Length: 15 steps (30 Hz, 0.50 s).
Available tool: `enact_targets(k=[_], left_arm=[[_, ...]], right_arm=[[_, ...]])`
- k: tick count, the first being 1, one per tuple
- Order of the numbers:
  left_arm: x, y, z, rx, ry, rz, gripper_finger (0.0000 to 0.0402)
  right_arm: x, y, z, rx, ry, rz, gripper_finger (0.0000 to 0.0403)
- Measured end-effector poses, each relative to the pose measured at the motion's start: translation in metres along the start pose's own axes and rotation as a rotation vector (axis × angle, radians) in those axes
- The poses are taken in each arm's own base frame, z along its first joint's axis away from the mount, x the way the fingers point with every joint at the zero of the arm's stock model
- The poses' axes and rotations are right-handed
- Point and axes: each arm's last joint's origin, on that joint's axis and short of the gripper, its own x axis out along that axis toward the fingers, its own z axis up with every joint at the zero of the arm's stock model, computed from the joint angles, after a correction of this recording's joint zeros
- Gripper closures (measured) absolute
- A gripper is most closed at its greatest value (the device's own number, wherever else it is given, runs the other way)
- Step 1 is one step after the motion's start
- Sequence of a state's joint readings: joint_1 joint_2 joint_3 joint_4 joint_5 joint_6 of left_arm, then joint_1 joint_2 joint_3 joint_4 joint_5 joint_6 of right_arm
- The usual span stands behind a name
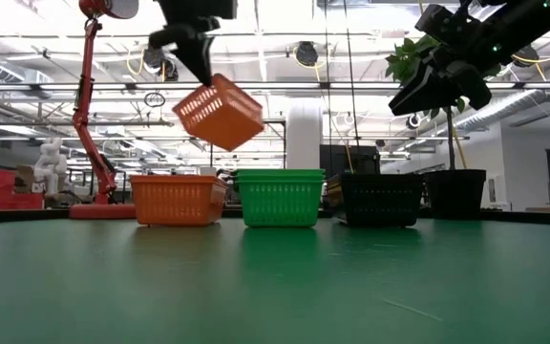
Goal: Stack baskets by color
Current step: Stack the top orange basket on top of the other bottom stacked orange baskets
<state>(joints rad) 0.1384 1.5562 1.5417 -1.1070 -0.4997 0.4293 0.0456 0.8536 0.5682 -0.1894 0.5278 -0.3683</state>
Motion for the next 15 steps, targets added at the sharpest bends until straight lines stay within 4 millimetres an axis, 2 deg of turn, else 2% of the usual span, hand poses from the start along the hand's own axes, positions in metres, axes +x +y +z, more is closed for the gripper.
enact_targets(k=[5, 15], left_arm=[[-0.019, -0.034, 0.003, -0.078, 0.040, 0.003, 0.0398], [-0.055, -0.088, 0.012, -0.225, -0.047, -0.048, 0.0398]], right_arm=[[0.000, 0.000, 0.001, 0.002, -0.005, -0.002, 0.0277], [0.000, 0.000, 0.000, -0.008, -0.004, -0.002, 0.0277]])
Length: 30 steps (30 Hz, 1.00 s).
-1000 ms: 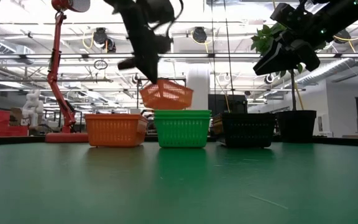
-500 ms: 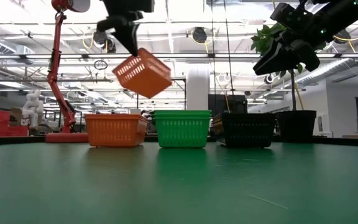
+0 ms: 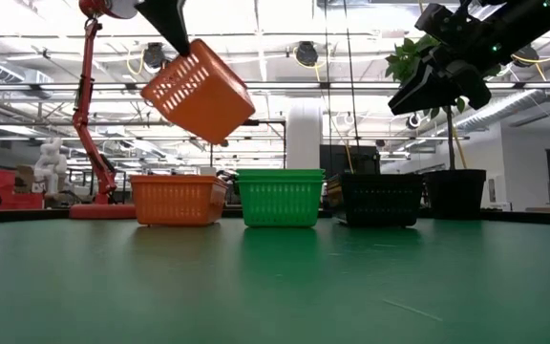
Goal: Stack baskets by color
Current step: Stack the top orange basket on top of the other bottom stacked orange baskets
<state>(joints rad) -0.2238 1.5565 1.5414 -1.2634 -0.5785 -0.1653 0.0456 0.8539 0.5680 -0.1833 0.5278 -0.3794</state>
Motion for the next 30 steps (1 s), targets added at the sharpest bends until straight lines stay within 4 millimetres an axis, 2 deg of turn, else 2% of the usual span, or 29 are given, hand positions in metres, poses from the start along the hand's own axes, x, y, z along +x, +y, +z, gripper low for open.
enact_targets(k=[5, 10, 14, 17, 22, 30], left_arm=[[-0.020, -0.014, -0.006, -0.085, 0.003, -0.022, 0.0398], [-0.043, -0.015, -0.005, -0.151, -0.009, -0.038, 0.0398], [-0.049, -0.010, -0.001, -0.203, -0.013, -0.025, 0.0399], [-0.043, -0.005, 0.001, -0.229, 0.010, 0.006, 0.0399], [-0.018, -0.002, 0.002, -0.239, 0.139, 0.073, 0.0399], [0.027, -0.019, 0.016, -0.139, 0.297, 0.091, 0.0399]], right_arm=[[0.000, 0.000, 0.000, 0.002, 0.000, 0.000, 0.0277], [0.000, 0.000, 0.000, 0.020, 0.000, 0.001, 0.0277], [0.000, 0.000, 0.000, 0.026, -0.001, 0.003, 0.0277], [0.000, 0.000, 0.000, 0.026, -0.001, 0.003, 0.0277], [0.000, 0.000, 0.000, 0.023, -0.001, 0.002, 0.0277], [0.000, -0.002, 0.004, 0.017, -0.038, -0.015, 0.0277]])
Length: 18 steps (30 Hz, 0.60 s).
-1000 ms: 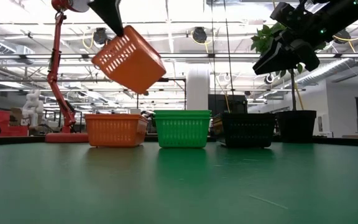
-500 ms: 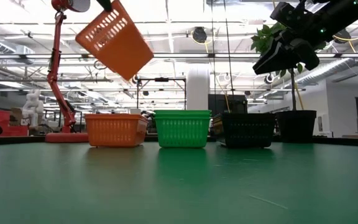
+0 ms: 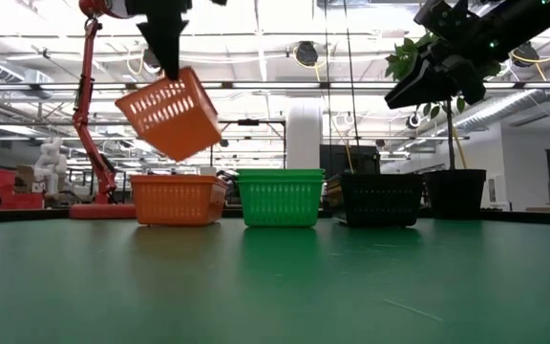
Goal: Stack baskets by color
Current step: Stack the top orange basket on top of the other bottom stacked orange baskets
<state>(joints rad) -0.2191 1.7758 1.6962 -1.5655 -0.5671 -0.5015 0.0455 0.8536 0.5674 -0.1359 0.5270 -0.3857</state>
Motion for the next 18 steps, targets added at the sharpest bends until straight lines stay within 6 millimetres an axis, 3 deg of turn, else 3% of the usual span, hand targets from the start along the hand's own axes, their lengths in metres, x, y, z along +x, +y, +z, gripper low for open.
enact_targets(k=[5, 18], left_arm=[[0.019, -0.012, 0.009, 0.029, 0.065, 0.014, 0.0399], [0.045, -0.033, 0.024, 0.065, 0.101, 0.030, 0.0399]], right_arm=[[0.000, 0.000, 0.000, -0.006, 0.002, 0.001, 0.0277], [0.000, 0.000, 0.000, -0.013, 0.002, 0.001, 0.0277]])
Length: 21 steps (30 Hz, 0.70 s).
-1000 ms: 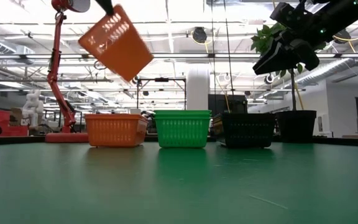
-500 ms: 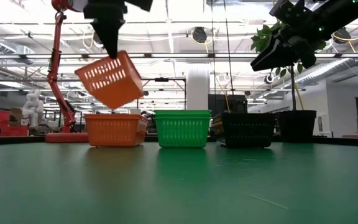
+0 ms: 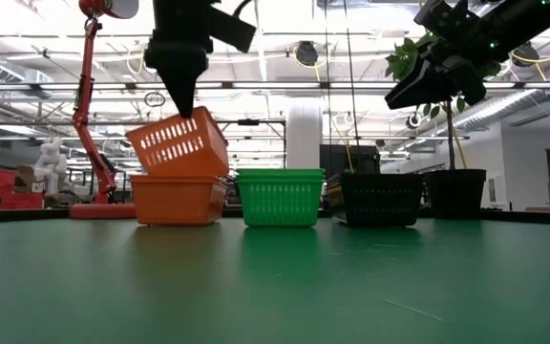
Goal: Stack baskets by color
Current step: Stack the top orange basket on top of the other bottom stacked orange baskets
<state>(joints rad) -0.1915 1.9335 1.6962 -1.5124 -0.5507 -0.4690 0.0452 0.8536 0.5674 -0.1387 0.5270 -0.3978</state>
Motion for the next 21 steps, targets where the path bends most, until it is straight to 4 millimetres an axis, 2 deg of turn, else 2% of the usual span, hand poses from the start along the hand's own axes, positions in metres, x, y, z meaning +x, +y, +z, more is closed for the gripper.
enact_targets(k=[7, 14, 21], left_arm=[[0.009, -0.004, 0.004, 0.005, 0.027, 0.012, 0.0399], [0.013, 0.002, 0.007, -0.035, 0.036, 0.013, 0.0393], [0.023, 0.000, 0.012, 0.005, 0.069, 0.012, 0.0384]], right_arm=[[0.000, 0.000, 0.000, -0.001, 0.000, 0.000, 0.0277], [0.000, 0.000, 0.000, 0.000, 0.000, 0.000, 0.0277], [0.000, 0.000, 0.000, 0.000, 0.000, 0.001, 0.0277]])
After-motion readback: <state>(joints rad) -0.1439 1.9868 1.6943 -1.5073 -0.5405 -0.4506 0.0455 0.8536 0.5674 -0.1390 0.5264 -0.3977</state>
